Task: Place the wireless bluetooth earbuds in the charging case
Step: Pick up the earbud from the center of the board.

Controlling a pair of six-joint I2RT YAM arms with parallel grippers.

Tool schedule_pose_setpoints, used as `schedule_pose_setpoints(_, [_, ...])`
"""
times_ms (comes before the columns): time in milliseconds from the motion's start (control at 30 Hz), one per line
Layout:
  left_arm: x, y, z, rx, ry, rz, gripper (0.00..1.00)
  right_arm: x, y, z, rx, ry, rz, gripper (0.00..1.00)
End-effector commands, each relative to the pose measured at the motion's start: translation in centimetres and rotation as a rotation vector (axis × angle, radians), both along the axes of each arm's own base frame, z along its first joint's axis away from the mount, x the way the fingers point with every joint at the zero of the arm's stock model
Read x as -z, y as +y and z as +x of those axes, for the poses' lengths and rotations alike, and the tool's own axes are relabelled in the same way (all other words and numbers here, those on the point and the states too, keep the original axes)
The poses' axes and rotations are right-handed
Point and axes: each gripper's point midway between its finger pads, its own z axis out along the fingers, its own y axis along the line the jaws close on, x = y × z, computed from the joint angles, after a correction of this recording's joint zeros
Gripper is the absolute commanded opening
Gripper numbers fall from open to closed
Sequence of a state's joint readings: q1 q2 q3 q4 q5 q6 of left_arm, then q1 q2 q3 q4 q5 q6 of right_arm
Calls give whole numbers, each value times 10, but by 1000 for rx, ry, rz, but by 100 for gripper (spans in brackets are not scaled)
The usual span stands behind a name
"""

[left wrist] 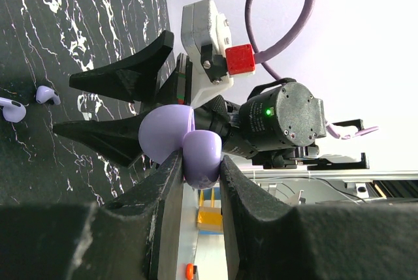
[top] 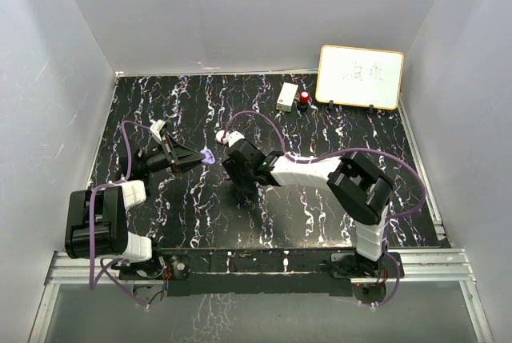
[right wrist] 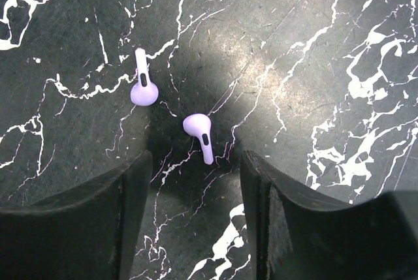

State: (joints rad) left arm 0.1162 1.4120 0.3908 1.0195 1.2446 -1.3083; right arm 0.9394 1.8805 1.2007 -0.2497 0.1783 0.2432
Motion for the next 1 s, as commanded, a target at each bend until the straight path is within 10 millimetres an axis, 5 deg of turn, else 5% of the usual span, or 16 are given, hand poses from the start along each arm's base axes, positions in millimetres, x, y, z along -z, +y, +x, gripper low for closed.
schedule_pose_setpoints(0, [-11,1,-4,12,-57,8,0,-15,16,19,-6,-62,61,52])
schedule_pose_setpoints(967, [-20,7,-3,-3,-82,12,0,4,22,27,-32,-30,78,37])
